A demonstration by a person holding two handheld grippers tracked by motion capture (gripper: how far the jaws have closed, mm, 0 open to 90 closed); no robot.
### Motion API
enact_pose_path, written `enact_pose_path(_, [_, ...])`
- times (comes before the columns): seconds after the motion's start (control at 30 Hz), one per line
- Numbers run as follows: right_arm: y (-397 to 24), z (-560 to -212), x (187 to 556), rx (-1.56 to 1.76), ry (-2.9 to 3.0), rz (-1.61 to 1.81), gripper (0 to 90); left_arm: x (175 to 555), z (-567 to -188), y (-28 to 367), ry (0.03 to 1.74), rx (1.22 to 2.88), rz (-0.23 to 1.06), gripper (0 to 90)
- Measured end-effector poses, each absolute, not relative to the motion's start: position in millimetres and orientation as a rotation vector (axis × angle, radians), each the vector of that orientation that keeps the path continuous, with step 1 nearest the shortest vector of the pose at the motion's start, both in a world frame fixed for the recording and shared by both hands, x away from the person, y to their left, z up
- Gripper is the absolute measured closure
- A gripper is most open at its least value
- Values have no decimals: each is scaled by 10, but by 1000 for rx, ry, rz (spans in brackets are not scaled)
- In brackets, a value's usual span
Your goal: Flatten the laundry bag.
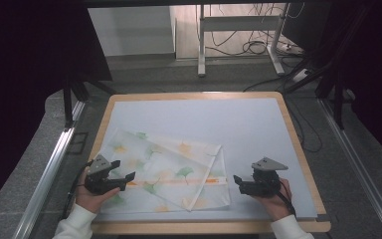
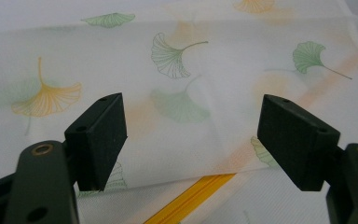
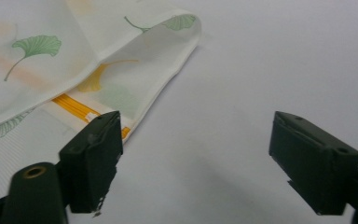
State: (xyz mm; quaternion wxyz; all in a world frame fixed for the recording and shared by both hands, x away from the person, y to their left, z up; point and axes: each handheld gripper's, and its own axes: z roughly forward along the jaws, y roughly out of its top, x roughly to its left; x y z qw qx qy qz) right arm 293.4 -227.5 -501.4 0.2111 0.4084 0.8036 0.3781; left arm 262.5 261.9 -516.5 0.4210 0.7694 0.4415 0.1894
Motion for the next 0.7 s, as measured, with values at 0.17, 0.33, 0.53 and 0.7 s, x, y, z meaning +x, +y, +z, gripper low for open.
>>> enact_pose_path(0.17, [-2284, -5004, 2924, 1140, 2238, 1065, 249, 2633, -5179, 2604, 1106, 1939, 470, 239])
enact_pose_path(0.33, [-2257, -4996, 2912, 1117, 2253, 1084, 278, 2630, -5178, 2604, 1110, 1938, 470, 239])
enact_pose_path(0.53, [-2233, -5003, 2908, 1098, 2277, 1080, 286, 2638, -5189, 2596, 1111, 1947, 466, 239])
enact_pose_path(0.7, [-2244, -5004, 2914, 1107, 2278, 1078, 287, 2643, -5192, 2598, 1112, 1951, 462, 239])
